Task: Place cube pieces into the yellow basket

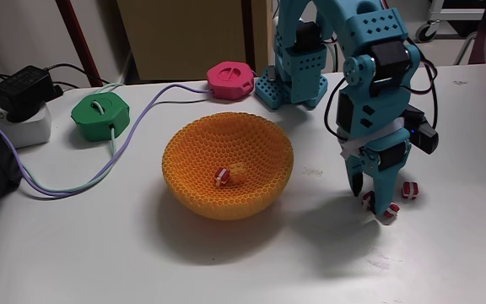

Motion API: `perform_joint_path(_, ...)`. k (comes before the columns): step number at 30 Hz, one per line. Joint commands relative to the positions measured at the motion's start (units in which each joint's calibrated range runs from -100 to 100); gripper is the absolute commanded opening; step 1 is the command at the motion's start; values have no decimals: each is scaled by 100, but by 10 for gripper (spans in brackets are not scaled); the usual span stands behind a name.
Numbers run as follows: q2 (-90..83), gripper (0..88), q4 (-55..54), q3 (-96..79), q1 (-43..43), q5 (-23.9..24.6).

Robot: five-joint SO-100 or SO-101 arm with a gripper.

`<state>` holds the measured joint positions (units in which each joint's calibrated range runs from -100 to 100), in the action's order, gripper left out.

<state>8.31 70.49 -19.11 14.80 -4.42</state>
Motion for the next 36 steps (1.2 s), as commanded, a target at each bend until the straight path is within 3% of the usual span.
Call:
perform_joint_path(1, 21, 202, -125, 10, 114, 29)
perform_joint_path(8, 116, 173, -238, -77, 310, 49)
perform_joint_path(15, 163, 0, -464, -135, 254, -137)
perform_joint_path(19, -206, 0, 353, 712, -91, -186)
perform_joint_path(26, -1210, 0, 2881, 3890, -2076, -835)
perform_joint_path(32, -1560, 0, 2568, 2667, -4201, -1504)
perform_joint_path(36, -1560, 0, 2203, 1502, -4807, -1807)
